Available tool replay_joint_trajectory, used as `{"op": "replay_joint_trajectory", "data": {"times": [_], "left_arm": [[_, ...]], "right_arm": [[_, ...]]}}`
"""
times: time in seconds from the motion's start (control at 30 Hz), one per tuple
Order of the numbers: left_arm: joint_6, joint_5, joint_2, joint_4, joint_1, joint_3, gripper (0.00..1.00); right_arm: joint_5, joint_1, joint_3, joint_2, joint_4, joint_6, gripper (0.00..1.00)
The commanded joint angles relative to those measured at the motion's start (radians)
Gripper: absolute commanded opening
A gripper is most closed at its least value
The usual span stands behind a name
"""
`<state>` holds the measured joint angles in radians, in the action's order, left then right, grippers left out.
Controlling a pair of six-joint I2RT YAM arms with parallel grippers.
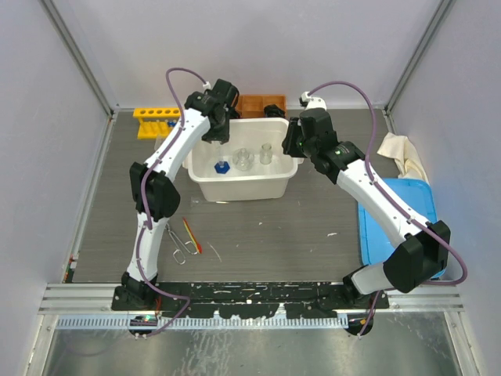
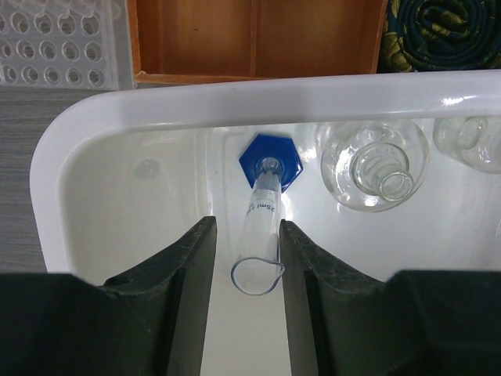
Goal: Organize the chemistry lab equipment
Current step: Place the chemistry item in the storage box.
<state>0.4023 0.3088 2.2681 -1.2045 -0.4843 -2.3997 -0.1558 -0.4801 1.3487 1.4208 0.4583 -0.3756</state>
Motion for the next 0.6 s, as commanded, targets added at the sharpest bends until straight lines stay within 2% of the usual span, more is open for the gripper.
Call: {"op": "replay_joint_trajectory", "data": {"times": [0.0,0.23,0.57], "left_arm": [[-0.002,-0.018,-0.054,0.046,0.002,0.006,0.4],[0.007,-0.096,-0.176,0.168,0.003,0.129,0.47],[0.007,-0.148,-0.382,0.362,0.001,0.317,0.48]], "right_arm": [[0.009,0.006,0.029,-0.014,-0.043,0.007,0.33],[0.03,0.006,0.026,-0.016,-0.044,0.006,0.34],[0.067,0.006,0.017,-0.018,-0.054,0.007,0.34]]}}
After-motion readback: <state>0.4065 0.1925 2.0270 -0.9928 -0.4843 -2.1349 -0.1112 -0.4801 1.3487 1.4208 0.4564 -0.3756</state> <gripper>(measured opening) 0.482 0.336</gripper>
